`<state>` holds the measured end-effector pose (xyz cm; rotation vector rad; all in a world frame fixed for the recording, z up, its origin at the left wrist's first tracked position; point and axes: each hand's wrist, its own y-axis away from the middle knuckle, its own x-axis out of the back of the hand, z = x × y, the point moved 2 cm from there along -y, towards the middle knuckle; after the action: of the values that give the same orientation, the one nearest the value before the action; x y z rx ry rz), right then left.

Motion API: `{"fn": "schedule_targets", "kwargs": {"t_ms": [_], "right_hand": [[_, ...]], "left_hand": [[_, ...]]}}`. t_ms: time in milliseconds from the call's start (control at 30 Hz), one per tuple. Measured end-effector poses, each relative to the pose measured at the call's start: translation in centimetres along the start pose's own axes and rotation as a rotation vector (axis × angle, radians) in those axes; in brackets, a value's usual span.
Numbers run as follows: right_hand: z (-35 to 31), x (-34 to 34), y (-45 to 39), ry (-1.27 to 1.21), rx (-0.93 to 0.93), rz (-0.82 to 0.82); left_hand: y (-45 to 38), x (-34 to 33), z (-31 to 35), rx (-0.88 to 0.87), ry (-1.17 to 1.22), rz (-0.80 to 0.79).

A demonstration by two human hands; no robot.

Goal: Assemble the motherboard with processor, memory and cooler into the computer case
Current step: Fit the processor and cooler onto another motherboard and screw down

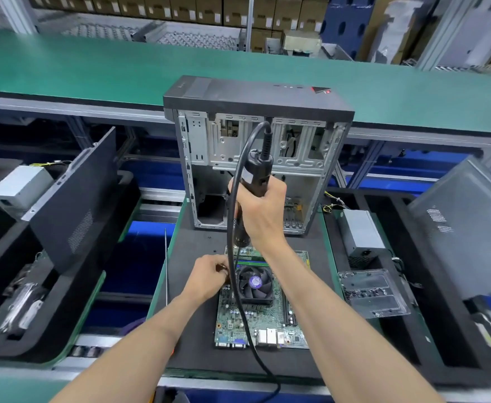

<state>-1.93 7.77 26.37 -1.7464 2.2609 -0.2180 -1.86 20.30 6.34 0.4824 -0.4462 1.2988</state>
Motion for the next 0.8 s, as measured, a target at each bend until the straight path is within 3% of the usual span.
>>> {"fn": "schedule_targets", "kwargs": {"t_ms": [300, 800], "right_hand": [[0.4, -0.2, 0.4, 0.028, 0.034, -0.053], [1.6, 0.2, 0.5, 0.01, 0.064, -0.079]], "left_hand": [[0.6, -0.5, -0.3, 0.124, 0.092, 0.028], [0.8, -0.6, 0.0, 0.102, 0.061, 0.025]]}}
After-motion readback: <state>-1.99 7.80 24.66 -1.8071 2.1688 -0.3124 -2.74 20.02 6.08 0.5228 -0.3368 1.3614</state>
